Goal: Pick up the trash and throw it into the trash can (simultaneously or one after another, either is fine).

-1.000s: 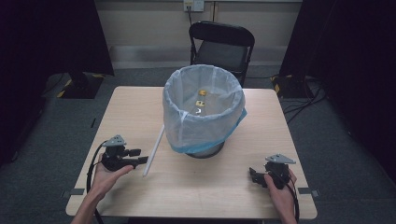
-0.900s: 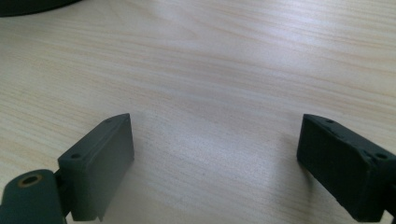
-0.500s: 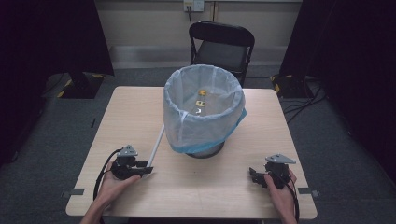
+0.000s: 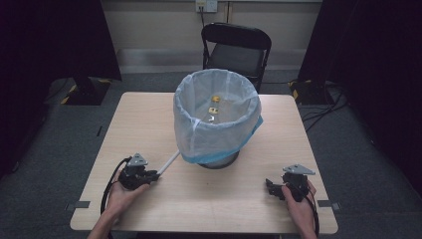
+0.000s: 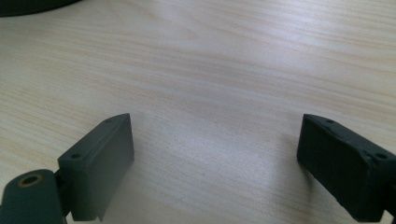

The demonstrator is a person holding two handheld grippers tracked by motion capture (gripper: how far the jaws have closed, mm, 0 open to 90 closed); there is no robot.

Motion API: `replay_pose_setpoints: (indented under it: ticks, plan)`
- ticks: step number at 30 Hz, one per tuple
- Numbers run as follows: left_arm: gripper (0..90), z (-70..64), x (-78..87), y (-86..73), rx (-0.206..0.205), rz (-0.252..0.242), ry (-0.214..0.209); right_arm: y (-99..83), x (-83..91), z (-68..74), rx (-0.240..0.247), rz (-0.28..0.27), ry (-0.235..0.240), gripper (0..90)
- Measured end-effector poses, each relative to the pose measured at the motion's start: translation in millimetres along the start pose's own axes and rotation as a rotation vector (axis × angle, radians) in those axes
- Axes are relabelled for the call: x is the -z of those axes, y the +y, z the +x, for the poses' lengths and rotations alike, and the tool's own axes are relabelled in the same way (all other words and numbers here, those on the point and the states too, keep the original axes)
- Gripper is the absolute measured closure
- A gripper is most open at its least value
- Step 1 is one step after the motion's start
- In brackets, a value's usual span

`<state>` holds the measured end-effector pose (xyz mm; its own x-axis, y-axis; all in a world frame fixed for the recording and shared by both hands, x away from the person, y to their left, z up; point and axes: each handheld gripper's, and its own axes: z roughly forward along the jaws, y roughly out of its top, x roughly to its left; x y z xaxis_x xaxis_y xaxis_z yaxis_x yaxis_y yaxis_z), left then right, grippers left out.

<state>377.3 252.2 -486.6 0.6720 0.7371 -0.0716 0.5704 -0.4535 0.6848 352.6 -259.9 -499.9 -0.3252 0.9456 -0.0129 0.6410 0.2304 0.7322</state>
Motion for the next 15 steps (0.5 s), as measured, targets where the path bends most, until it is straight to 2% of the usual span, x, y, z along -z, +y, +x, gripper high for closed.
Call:
replay_pose_setpoints:
  ticks: [1,3,5,15]
  plan:
    - [77.7,-0.4,-0.3,0.7,-0.004,0.002,0.001,0.0,0.0,0.0,0.0,0.0,0.0,10.0]
    - [78.4,1.1,0.3,1.5,-0.001,0.013,0.034,0.0,0.0,0.0,0.0,0.0,0.0,10.0]
    - [79.9,7.5,1.9,-0.2,0.029,0.007,0.054,0.0,0.0,0.0,0.0,0.0,0.0,10.0]
    - [80.5,12.8,3.7,-1.8,0.06,0.0,0.049,0.0,0.0,0.0,0.0,0.0,0.0,9.9]
